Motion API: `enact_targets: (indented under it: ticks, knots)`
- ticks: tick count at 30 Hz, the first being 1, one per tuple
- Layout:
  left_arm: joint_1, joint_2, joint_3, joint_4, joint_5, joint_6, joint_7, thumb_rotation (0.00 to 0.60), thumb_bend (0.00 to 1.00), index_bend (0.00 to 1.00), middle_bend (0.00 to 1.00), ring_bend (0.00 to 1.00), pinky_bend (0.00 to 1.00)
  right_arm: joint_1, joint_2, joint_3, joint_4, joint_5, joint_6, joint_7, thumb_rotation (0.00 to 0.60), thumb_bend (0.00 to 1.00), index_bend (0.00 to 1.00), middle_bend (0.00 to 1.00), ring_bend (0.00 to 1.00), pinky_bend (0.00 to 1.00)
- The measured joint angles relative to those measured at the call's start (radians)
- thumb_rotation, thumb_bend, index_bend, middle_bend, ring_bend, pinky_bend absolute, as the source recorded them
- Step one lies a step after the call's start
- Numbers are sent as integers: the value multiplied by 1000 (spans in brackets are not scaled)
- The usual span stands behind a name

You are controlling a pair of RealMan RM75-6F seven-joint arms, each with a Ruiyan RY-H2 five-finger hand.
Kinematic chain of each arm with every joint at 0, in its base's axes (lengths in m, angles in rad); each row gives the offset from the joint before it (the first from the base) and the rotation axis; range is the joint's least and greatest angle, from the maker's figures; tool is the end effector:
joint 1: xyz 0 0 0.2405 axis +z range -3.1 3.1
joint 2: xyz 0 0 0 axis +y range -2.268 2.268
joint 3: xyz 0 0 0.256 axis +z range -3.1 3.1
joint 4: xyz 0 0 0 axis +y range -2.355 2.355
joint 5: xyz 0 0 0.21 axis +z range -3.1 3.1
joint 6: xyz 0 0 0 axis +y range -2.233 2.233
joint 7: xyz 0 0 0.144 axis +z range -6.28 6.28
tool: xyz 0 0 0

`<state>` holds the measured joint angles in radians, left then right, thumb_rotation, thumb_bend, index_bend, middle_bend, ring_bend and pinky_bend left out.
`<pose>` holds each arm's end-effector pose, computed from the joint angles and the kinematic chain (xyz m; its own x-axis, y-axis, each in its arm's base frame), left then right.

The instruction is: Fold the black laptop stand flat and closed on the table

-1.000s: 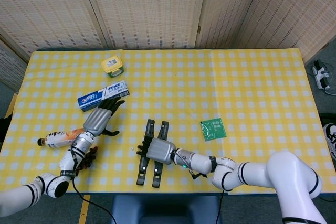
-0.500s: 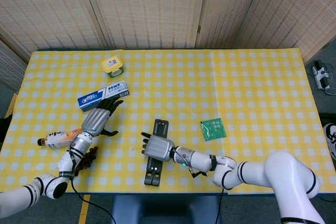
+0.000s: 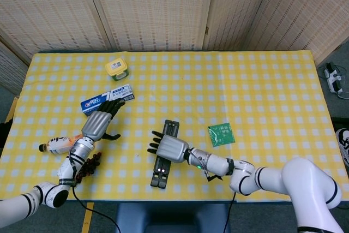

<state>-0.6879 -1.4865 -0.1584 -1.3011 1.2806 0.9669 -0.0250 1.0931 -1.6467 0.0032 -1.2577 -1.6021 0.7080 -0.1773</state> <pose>-0.1999 0.3651 0.0214 0.3423 0.2327 0.9103 0.9113 -0.3181 -0.2613 -0.0666 -0.3343 -0.0898 0.8156 -0.0345 0.5776 -0.2803 -0.8969 0.3422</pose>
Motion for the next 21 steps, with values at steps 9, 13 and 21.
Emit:
enact_targets:
  ticks: [9, 13, 21]
  knots:
    - [61, 83, 8, -68, -31, 90, 132, 600, 235, 0, 0, 0, 0, -195, 107, 13, -118, 84, 253, -69, 600, 230, 0, 61, 95, 0]
    - [94, 104, 9, -79, -38, 159, 194, 600, 241, 0, 0, 0, 0, -335, 196, 12, -190, 144, 414, -135, 600, 230, 0, 74, 96, 0]
    - [209, 162, 14, -149, -60, 316, 268, 600, 242, 17, 0, 0, 0, -586, 367, 0, -331, 260, 652, -155, 600, 230, 0, 78, 87, 0]
